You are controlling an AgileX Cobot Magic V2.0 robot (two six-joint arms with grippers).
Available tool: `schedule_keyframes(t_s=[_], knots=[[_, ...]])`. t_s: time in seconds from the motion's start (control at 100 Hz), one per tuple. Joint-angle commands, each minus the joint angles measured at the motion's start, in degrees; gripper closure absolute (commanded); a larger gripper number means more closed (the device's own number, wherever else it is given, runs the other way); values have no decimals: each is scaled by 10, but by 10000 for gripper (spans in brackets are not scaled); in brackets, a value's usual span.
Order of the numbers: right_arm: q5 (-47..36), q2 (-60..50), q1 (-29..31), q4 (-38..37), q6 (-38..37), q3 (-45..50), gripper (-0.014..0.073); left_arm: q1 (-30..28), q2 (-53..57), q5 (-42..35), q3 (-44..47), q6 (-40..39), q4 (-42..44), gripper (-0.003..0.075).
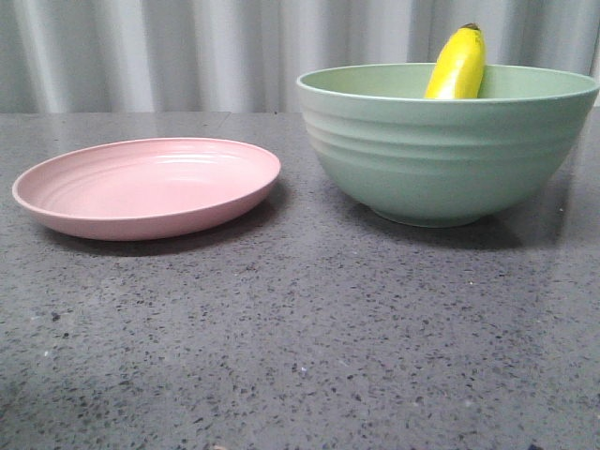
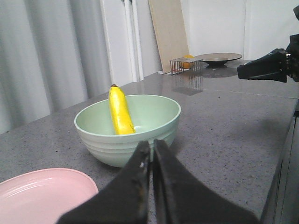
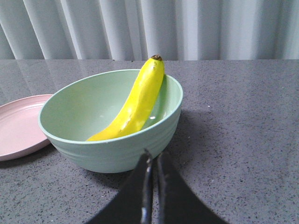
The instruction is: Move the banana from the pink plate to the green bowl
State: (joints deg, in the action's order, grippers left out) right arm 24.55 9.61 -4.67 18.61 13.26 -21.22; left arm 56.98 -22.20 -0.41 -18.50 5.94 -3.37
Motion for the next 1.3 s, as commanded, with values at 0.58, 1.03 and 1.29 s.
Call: schedule_keyframes(t_s=[0.58,1.03,1.29], knots=[[-36,6,2,2,6,-14,662,-71,-1,-88,65,-4,-2,741],[-36,6,2,2,6,-14,662,-302,10,-170,192,-4,0,741],[-35,6,2,2,6,-14,662,-427,87,-164,192,-4,0,741]])
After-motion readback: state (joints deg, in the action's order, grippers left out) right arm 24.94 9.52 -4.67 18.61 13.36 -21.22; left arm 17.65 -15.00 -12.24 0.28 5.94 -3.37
